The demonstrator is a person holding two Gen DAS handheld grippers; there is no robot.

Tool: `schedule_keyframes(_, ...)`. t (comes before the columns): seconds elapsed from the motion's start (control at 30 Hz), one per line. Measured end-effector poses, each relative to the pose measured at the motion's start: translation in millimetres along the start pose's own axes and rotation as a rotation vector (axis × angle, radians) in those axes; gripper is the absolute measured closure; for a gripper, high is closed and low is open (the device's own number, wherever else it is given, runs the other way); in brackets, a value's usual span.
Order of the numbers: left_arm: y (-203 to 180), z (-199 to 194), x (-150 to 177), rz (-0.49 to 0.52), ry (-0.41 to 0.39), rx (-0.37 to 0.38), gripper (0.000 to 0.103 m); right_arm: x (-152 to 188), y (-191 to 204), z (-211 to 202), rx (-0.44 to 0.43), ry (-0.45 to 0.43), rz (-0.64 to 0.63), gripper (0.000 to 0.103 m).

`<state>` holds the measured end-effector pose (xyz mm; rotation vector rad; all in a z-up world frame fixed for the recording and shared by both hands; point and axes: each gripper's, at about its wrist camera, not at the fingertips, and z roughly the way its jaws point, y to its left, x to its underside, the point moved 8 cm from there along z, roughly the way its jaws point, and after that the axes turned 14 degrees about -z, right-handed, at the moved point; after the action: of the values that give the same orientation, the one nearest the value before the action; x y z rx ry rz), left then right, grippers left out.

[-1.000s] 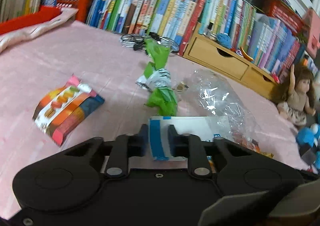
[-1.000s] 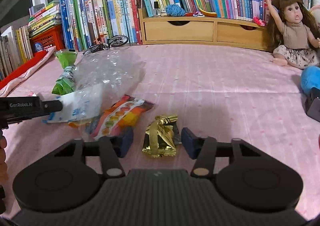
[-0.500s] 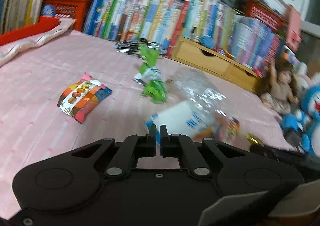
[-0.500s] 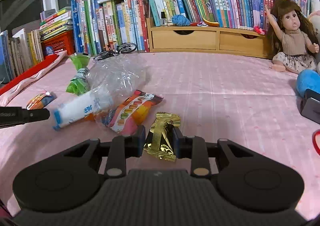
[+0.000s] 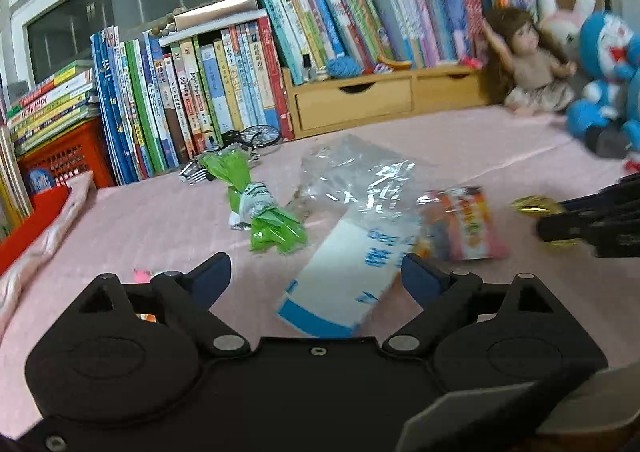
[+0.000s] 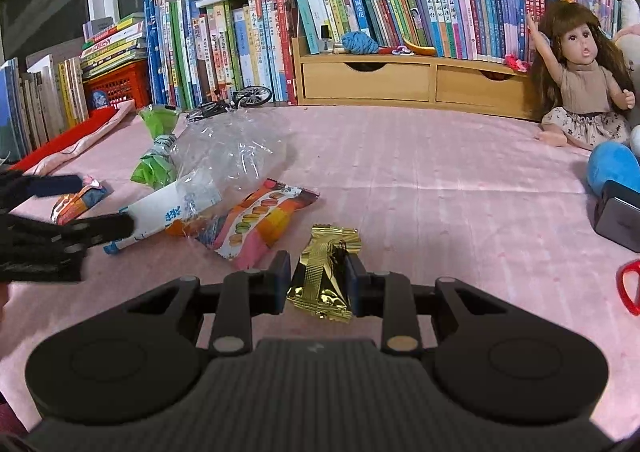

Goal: Collect trash
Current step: 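Carry both held items to the trash bin, lower them in and open both tools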

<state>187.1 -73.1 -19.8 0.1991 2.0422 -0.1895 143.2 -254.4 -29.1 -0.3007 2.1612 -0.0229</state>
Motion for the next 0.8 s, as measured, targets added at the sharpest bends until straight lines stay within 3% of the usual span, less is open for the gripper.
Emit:
schedule_keyframes(0.1,-3,20,3,-0.010,0.049,0.035,0.007,1,0,2,-0.003,0.003,-0.002,0.067)
schedule_keyframes(0.23,-7,43,17,-0.088,0.207,0.109,0.011,0,0,5,-0.008,0.003,0.005,0.067)
schedule_keyframes(0.27,-7,43,16,-0.075,0.195,0.100,0.015,0,0,5,-0.009,0.002,0.005,0.067)
schedule_keyframes(0.4,-11,35,16,-0.053,0.175,0.109,0.052,-1,3,4,-0.017,-0.004,0.004,0.067)
schedule_keyframes(0.53,-14,23,15,-0.033,0.153,0.097,0.071,-1,7,-1,-0.023,-0.015,0.002,0.067)
schedule_keyframes(0.67,-14,2,17,-0.072,0.132,0.098,0.076,-3,13,-9,-0.036,-0.028,0.004,0.067)
schedule_keyframes(0.8,-10,-29,20,-0.128,0.054,0.084,0.079,-2,20,-19,-0.055,-0.044,0.011,0.068)
